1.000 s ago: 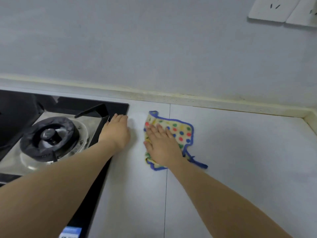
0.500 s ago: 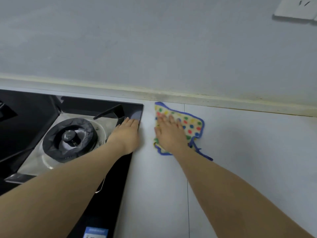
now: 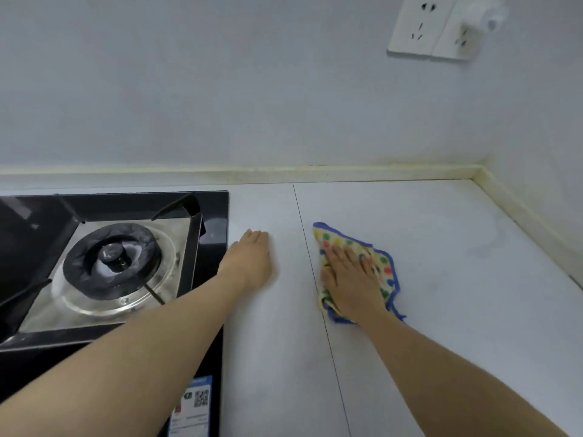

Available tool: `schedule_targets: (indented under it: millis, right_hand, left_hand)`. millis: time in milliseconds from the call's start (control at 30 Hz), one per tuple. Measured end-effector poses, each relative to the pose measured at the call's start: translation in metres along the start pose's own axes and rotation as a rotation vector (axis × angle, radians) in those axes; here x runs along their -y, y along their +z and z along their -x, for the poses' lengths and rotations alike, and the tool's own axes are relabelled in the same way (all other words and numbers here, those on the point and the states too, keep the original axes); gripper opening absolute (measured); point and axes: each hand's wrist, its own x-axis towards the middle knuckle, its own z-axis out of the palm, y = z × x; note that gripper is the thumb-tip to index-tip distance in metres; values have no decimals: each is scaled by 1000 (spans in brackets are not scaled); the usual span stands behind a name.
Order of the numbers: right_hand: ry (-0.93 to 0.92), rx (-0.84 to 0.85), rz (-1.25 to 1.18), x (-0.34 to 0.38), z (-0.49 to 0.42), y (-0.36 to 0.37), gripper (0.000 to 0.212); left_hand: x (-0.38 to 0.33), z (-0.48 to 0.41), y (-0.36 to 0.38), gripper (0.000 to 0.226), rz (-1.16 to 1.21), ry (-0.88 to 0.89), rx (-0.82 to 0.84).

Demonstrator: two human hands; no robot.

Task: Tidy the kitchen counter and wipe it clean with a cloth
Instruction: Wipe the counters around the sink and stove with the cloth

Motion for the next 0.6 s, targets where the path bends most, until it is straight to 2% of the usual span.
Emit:
schedule_targets:
  millis: [67,133,233,333,400,467,533,600]
  right_hand:
    - [218,-12,-11,-31,18,-3,57]
    - [408,-23,-73,-47,36,-6,55]
    - [516,-36,-108,-33,54,-3,57]
    - [355,-83,-51,17,64,10,65]
    - [141,-98,-66,54,72,22,84]
    - [-53,-30,-119,81,86,29,91]
    - [-202,7,-118,86,103,33,94]
    - [-261,-4,-89,72,120,35,92]
  left_hand:
    - [-4,9,6,45,-23,35,10]
    - [-9,18,10,47,-32,65,20]
    - [-14,33,14,49,-35,92,24]
    - [-13,47,14,48,-18,70,5]
    - [-14,57,12,47,-5,9,-36]
    - [-18,70,7,46,4,-71,-91]
    - [-24,82,5,45,12,-105,-123]
    - [-32,93,8,45,29,-113,-128]
